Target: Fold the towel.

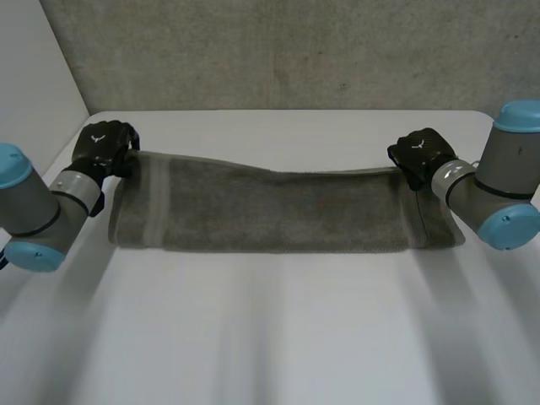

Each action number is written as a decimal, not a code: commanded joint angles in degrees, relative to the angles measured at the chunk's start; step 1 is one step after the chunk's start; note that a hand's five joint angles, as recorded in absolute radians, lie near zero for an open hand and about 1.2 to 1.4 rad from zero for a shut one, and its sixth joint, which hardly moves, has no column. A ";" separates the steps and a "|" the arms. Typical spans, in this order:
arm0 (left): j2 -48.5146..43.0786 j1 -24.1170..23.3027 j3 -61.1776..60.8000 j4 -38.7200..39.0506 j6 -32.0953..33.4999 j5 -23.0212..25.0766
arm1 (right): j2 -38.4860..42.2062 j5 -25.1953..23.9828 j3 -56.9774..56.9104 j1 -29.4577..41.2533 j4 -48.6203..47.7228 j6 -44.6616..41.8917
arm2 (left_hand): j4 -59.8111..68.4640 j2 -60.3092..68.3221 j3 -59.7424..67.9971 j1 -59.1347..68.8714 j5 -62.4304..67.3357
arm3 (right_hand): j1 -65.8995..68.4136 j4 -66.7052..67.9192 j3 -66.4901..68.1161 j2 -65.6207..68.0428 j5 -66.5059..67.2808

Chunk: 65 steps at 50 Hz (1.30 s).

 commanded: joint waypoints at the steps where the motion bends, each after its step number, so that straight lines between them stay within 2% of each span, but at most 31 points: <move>1: -1.65 -0.93 2.09 -0.54 0.59 -1.52 | 2.11 0.14 -1.33 -0.05 -0.75 -0.33 | 2.44 3.78 3.79 7.04 4.86 | -10.80 -10.90 -10.80 -9.38 -11.65; 2: -1.74 -1.02 2.00 -0.63 0.59 -1.61 | 2.02 -0.03 -0.72 -0.05 -2.23 -0.86 | 2.44 3.78 3.79 7.04 4.86 | -46.27 -46.37 -46.28 -44.86 -47.12; 3: -1.74 -1.02 2.00 -0.63 0.59 -1.61 | 1.67 -0.03 0.16 -0.05 -4.60 -1.30 | 2.44 3.78 3.79 7.04 4.86 | -66.39 -66.49 -66.40 -64.98 -67.24; 5: -1.48 -1.29 1.48 -0.80 0.59 -1.78 | 1.24 0.05 1.21 -0.05 -7.58 -1.39 | -46.59 -45.25 -45.24 -41.99 -44.17 | -66.39 -66.49 -66.40 -64.98 -67.24; 7: -1.13 -1.37 1.21 -0.98 0.50 -2.22 | 0.54 0.23 2.18 0.04 -10.83 -1.21 | -50.99 -49.64 -49.64 -46.38 -48.56 | -66.39 -66.49 -66.40 -64.98 -67.24; 11: 0.80 -1.29 0.07 -1.33 0.41 -4.49 | -4.37 2.42 6.56 0.21 -19.54 0.54 | -54.54 -53.20 -53.19 -49.94 -52.12 | -66.39 -66.49 -66.40 -64.98 -67.24; 14: 3.61 -0.67 -1.77 -1.86 0.33 -6.87 | -6.50 3.13 8.60 0.13 -21.50 2.30 | -55.90 -54.55 -54.55 -51.29 -53.48 | -66.39 -66.49 -66.40 -64.98 -67.24; 16: 5.21 -0.32 -3.54 -2.12 0.33 -7.76 | -11.92 4.01 13.15 -0.22 -23.07 7.29 | -56.75 -55.40 -55.40 -52.14 -54.33 | -66.39 -66.49 -66.40 -64.98 -67.24; 17: 7.03 -0.15 -5.45 -2.21 0.41 -8.19 | -11.95 4.01 13.17 -0.22 -23.08 7.31 | -56.92 -55.57 -55.57 -52.31 -54.49 | -66.39 -66.49 -66.40 -64.98 -67.24; 19: 9.05 -0.06 -7.82 -2.13 0.41 -8.37 | -17.20 3.75 19.12 -0.57 -22.64 11.25 | -56.92 -55.57 -55.57 -52.31 -54.49 | -66.39 -66.49 -66.40 -64.98 -67.24; 24: 15.58 0.56 -16.28 -1.86 0.50 -7.85 | -23.80 3.04 29.14 -0.75 -19.32 11.97 | -57.09 -55.74 -55.74 -52.48 -54.66 | -66.39 -66.49 -66.40 -64.98 -67.24; 33: 24.62 -0.58 -27.96 -1.07 0.33 -7.76 | -24.78 2.87 36.46 -1.28 -8.23 10.30 | -59.43 -58.09 -58.08 -54.83 -57.01 | -66.39 -66.49 -66.40 -64.98 -67.24; 43: 25.60 -4.01 -30.26 1.83 0.15 -7.93 | -15.66 2.87 36.03 -4.97 -9.18 4.15 | -60.45 -59.10 -59.10 -55.84 -58.03 | -44.30 -44.40 -44.30 -42.88 -45.15; 49: 25.51 -4.01 -31.31 2.18 0.15 -7.85 | -13.89 2.87 35.76 -5.23 -10.42 3.01 | -60.78 -59.44 -59.43 -56.18 -58.36 | -44.11 -44.21 -44.11 -42.69 -44.96; 52: 25.51 -4.10 -31.40 2.27 0.15 -7.85 | -13.36 2.87 35.50 -5.94 -11.04 3.01 | -61.45 -60.11 -60.10 -56.85 -59.03 | -37.55 -37.65 -37.55 -36.13 -38.40; 54: 25.51 -4.10 -31.31 2.27 0.15 -7.85 | -12.83 2.87 34.88 -6.72 -12.09 3.01 | -61.63 -60.28 -60.28 -57.02 -59.20 | -18.81 -18.91 -18.81 -17.40 -19.66; 55: 25.51 -4.10 -31.31 2.27 0.15 -7.93 | -12.83 2.87 34.88 -6.73 -12.09 3.01 | -61.96 -60.61 -60.61 -57.36 -59.54 | -18.71 -18.81 -18.71 -17.29 -19.56; 56: 25.51 -4.10 -31.31 2.27 0.15 -7.93 | -12.74 2.87 34.71 -6.99 -12.44 3.01 | -61.96 -60.62 -60.61 -57.36 -59.54 | -8.05 -8.15 -8.05 -6.63 -8.90; 57: 25.51 -4.01 -31.31 2.27 0.15 -7.93 | -12.74 2.87 34.71 -6.99 -12.44 3.01 | -62.80 -61.45 -61.45 -58.19 -60.37 | -7.94 -8.04 -7.95 -6.53 -8.79; 58: 25.51 -4.01 -31.40 2.27 0.15 -7.93 | -12.74 2.87 34.53 -7.43 -12.79 3.01 | -63.14 -61.79 -61.79 -58.53 -60.71 | 3.49 3.39 3.49 4.91 2.64; 65: 25.86 -3.92 -31.84 2.27 0.15 -7.93 | -15.11 2.69 34.27 -11.64 -12.80 3.01 | -63.48 -62.13 -62.13 -58.87 -61.05 | 3.61 3.51 3.60 5.02 2.76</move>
